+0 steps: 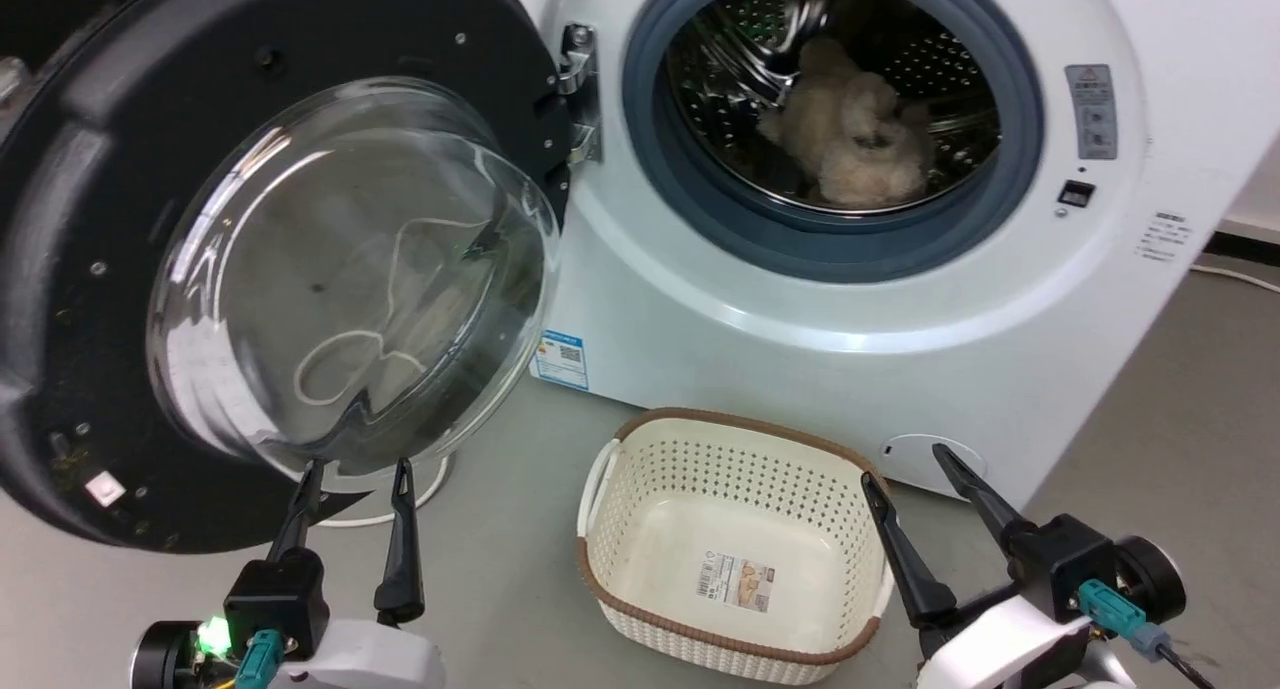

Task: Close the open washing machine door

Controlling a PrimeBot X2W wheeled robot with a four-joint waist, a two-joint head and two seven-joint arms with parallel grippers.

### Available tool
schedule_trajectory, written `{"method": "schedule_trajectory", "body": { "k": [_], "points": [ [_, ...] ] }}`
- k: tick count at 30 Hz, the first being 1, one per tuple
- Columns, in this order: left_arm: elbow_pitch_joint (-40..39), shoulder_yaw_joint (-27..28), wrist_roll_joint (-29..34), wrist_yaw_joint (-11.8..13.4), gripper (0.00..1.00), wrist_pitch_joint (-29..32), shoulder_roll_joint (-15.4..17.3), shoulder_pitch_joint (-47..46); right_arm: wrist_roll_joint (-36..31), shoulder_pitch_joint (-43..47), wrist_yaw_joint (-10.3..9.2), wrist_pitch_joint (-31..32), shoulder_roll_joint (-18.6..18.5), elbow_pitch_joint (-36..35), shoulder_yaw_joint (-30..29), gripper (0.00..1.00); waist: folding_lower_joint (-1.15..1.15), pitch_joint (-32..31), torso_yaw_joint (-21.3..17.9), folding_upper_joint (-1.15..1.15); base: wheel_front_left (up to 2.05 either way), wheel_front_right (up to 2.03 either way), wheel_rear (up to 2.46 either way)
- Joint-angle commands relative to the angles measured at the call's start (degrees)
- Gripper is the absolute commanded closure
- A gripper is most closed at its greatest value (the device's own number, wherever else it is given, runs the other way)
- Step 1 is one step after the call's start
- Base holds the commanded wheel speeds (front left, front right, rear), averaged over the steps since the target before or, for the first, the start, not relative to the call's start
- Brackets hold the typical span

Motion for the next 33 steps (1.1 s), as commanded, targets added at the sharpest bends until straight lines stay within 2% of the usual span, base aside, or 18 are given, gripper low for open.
{"method": "schedule_trajectory", "body": {
  "k": [1, 26, 27, 28, 33],
  "points": [
    [-0.37, 0.02, -0.42, 0.42, 0.0, -0.68, 0.02, 0.99, 0.26, -0.75, 0.02, -0.71, -0.45, 0.26, 0.51, 0.0, -0.01, 0.06, 0.51, 0.0, -0.04, -0.04, -0.04],
    [-1.3, -0.02, -1.39, 1.78, 0.0, -3.67, -0.01, 3.17, 1.48, -0.79, 0.03, -3.7, -1.41, 2.36, 3.61, 0.0, -0.01, 0.21, 6.6, 0.0, -0.01, -0.01, -0.01],
    [-1.24, -0.12, -2.16, 1.61, 0.57, -3.79, -0.01, 3.17, 1.5, -0.73, 0.03, -3.82, -1.41, 2.39, 3.65, 0.0, -0.01, 0.23, 6.85, 0.0, 0.0, 0.0, 0.0],
    [-1.82, -0.37, -2.49, 0.8, 1.0, -4.15, -0.01, 2.98, 1.55, -0.37, 0.03, -4.18, -1.37, 2.52, 3.65, 0.0, -0.01, 0.28, 7.59, 0.0, 0.0, 0.0, 0.0],
    [-4.83, 1.02, -4.52, 0.51, 1.0, -4.75, -0.01, 1.89, 1.4, 0.7, 0.03, -4.77, -1.22, 2.35, 2.96, 0.0, -0.01, 0.44, 8.77, 0.0, 0.0, 0.0, 0.0]
  ]
}}
